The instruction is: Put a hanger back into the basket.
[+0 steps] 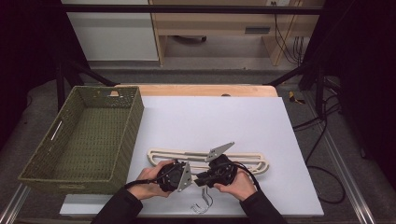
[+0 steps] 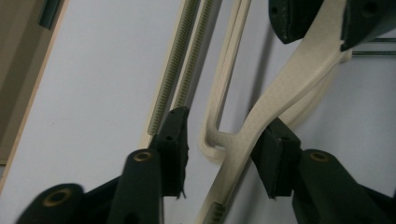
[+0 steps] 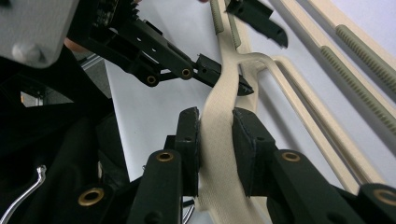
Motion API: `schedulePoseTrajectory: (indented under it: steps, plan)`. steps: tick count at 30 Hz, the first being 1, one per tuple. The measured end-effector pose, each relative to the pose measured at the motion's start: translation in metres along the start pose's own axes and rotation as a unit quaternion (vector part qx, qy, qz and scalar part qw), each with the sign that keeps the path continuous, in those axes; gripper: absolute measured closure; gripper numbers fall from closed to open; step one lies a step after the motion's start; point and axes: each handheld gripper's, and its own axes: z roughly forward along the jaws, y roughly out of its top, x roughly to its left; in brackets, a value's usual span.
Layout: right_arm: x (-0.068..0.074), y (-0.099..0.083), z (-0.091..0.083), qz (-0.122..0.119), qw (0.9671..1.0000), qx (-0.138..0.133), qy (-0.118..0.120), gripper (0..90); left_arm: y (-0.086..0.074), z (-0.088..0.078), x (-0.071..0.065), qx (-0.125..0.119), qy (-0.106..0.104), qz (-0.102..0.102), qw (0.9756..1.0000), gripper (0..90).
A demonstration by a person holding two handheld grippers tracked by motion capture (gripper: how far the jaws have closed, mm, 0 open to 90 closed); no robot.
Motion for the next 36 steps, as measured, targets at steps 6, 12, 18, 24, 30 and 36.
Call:
schedulePoseTrajectory:
  steps: [6,12,18,24,30,36]
  plan:
    - [0.000,0.000,-0.001,0.001,1.0000,-0.006,0.000,72.4,0.000,-0.001,-0.002,0.001,-0.001,0.014,0.9999,70.1]
    - [-0.001,0.000,-0.012,-0.003,0.9989,-0.046,-0.006,65.3,0.000,-0.007,0.002,-0.003,0.012,0.017,0.9998,75.6]
    - [-0.003,-0.002,-0.048,0.004,0.9892,-0.131,-0.064,52.3,0.002,-0.008,0.003,-0.002,0.016,0.012,0.9998,78.2]
    - [-0.013,-0.022,-0.100,0.025,0.9593,-0.240,-0.147,28.3,0.007,-0.008,0.011,0.002,0.006,0.005,1.0000,79.4]
    - [-0.020,-0.040,-0.114,0.037,0.9438,-0.269,-0.188,17.8,0.012,-0.007,0.017,0.008,0.002,0.008,0.9999,80.8]
    - [-0.025,-0.055,-0.130,0.050,0.9308,-0.291,-0.216,16.9,0.015,-0.012,0.023,0.002,0.005,0.005,1.0000,82.5]
